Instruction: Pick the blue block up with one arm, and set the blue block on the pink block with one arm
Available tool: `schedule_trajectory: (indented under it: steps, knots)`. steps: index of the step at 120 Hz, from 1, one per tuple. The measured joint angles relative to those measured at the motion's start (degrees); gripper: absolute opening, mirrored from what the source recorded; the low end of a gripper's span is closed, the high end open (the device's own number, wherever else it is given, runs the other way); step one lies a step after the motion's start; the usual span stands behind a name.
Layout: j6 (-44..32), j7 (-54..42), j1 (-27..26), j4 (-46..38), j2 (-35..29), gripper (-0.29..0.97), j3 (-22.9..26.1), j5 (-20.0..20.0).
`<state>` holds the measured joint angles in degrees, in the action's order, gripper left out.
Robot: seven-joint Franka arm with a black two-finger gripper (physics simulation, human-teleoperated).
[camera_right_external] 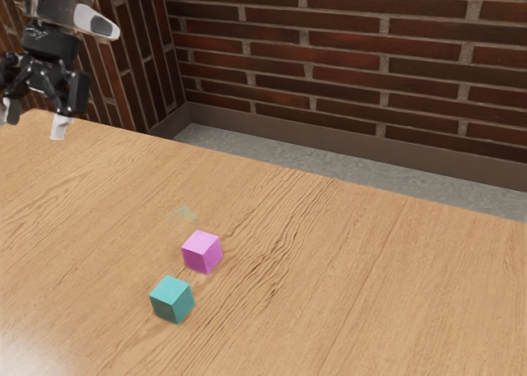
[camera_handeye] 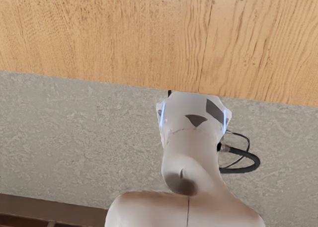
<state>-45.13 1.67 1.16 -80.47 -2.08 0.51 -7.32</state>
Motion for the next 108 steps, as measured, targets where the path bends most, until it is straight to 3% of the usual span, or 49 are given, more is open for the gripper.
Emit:
schedule_trajectory:
  steps: [12, 25, 35, 51, 61, 80, 108]
  knots:
    - [-14.8, 0.92, 4.21, -3.12, 1.33, 0.68, 2.89, -0.23]
    - [-25.62, 1.54, 4.46, -6.75, 2.28, 0.68, 2.03, 2.96]
    - [-35.2, 1.92, 5.06, -21.41, -2.27, 0.68, 2.15, 4.11]
    - [-50.74, 2.27, 1.8, -45.28, -9.71, 0.68, 2.08, 5.52]
    - [-60.36, 2.46, 1.61, -54.05, -11.44, 0.68, 2.16, 6.52]
    - [-74.25, 1.92, 1.54, -59.02, -11.3, 0.68, 4.74, 6.99]
    - [-84.35, -4.82, 1.54, -64.02, -11.9, 0.68, 7.94, 7.06]
